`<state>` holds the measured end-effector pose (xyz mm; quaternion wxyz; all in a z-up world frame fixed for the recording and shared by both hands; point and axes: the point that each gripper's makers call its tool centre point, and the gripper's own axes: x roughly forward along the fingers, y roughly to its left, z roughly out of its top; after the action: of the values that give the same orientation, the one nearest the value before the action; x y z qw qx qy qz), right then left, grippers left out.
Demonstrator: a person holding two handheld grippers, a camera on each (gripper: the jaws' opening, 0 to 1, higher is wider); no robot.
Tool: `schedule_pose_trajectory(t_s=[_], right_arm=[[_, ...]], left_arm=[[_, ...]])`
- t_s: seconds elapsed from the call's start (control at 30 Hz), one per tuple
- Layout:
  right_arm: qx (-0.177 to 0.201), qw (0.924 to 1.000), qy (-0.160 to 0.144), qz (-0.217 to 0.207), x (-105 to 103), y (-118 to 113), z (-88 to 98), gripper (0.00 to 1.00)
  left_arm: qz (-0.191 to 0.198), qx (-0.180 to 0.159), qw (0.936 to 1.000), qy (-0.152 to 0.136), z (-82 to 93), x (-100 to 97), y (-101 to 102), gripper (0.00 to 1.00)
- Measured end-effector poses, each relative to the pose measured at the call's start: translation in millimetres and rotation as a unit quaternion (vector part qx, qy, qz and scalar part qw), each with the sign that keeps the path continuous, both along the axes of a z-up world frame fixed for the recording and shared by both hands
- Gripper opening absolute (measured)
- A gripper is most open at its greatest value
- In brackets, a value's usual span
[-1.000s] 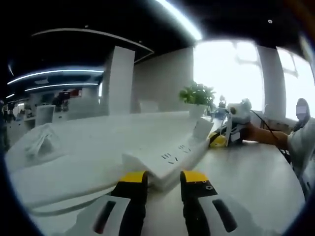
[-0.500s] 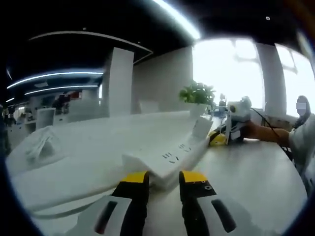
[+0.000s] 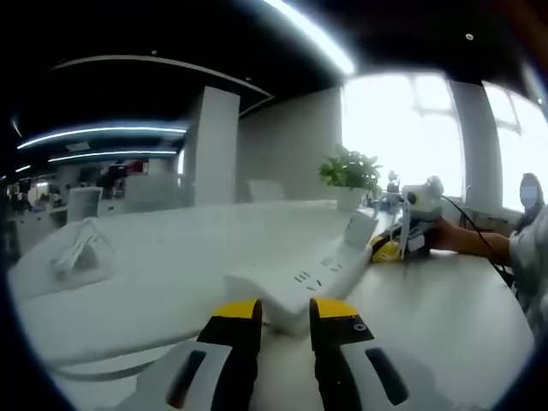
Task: Straighten the power strip on the desk, plug the charger into it
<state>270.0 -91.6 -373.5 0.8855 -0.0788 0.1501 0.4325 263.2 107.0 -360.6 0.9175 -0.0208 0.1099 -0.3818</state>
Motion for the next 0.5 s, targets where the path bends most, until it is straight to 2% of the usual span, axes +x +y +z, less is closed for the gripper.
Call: schedule_pose_trajectory(t_s=[0.07, 0.2, 0.37, 0.5], right_arm=[[0.001, 1.0000, 0.000, -0.002, 0.4, -0.2, 0.5, 0.11], [0.010, 0.9999, 0.000, -0.009, 2.4, -2.6, 2.4, 0.14], [0.027, 0.9995, 0.005, -0.016, 2.1, -1.9, 4.8, 0.15], [0.034, 0.9993, -0.007, -0.015, 2.6, -0.9, 8.3, 0.15]], left_arm=[[0.006, -0.009, 0.9999, 0.007, 0.3, 2.9, 4.0, 0.23], [0.023, -0.049, 0.9984, 0.016, 6.5, 8.2, 13.2, 0.23], [0.034, -0.030, 0.9989, 0.005, 4.0, 11.7, 18.6, 0.23], [0.033, -0.032, 0.9989, 0.003, 5.1, 13.0, 19.9, 0.24]])
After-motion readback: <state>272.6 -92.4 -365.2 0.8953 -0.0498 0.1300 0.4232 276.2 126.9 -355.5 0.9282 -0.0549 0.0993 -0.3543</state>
